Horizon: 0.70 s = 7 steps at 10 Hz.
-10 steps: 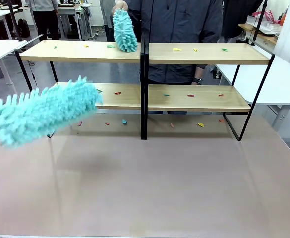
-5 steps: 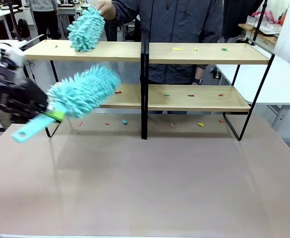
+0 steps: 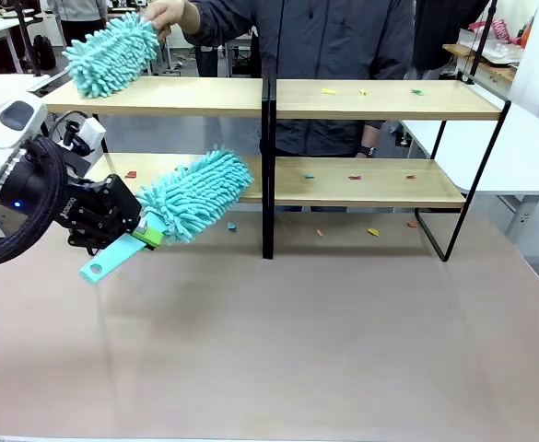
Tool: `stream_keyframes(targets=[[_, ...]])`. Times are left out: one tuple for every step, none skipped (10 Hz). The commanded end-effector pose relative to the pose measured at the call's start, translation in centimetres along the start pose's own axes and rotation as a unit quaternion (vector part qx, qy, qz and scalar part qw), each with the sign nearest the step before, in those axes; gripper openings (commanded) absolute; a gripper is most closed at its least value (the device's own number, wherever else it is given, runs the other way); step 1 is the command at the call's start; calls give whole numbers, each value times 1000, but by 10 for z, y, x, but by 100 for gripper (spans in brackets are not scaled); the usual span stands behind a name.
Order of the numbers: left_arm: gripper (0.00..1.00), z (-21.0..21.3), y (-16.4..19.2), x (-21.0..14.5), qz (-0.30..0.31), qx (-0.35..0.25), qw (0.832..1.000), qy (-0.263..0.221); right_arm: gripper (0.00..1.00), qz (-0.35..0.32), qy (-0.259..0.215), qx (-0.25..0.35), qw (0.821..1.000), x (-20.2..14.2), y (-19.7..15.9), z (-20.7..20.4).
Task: Clean the shelves.
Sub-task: Clean a randomly selected level of the Shelf with the Duster.
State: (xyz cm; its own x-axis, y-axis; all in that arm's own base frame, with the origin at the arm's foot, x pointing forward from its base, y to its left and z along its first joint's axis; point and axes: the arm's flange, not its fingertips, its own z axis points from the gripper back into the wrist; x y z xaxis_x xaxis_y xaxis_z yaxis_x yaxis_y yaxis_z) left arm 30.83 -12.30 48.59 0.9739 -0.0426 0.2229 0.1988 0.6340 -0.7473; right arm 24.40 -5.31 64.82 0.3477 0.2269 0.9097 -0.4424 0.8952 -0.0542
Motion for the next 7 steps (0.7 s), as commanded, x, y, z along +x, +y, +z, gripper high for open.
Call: stream_keyframes(targets=[[13, 7, -1, -1, -1, -7, 1000, -5, 100, 5, -2, 1, 1000, 0, -1, 0], [13, 0, 0, 0, 0, 0, 1000, 0, 100, 5, -2, 1, 1000, 0, -1, 0], [13, -9, -6, 5, -18, 16, 997, -68, 100, 5, -2, 1, 1000, 0, -1, 0], [13, -17, -11, 13, -19, 1, 996, -82, 100, 5, -2, 1, 1000, 0, -1, 0], [8, -24, -16, 25, -15, -2, 995, -99, 100, 5, -2, 1, 1000, 0, -1, 0], [0, -30, -20, 39, -13, 13, 990, -137, 100, 5, -2, 1, 1000, 0, -1, 0], [0, -37, -21, 49, -5, 17, 992, -122, 100, 5, -2, 1, 1000, 0, -1, 0]])
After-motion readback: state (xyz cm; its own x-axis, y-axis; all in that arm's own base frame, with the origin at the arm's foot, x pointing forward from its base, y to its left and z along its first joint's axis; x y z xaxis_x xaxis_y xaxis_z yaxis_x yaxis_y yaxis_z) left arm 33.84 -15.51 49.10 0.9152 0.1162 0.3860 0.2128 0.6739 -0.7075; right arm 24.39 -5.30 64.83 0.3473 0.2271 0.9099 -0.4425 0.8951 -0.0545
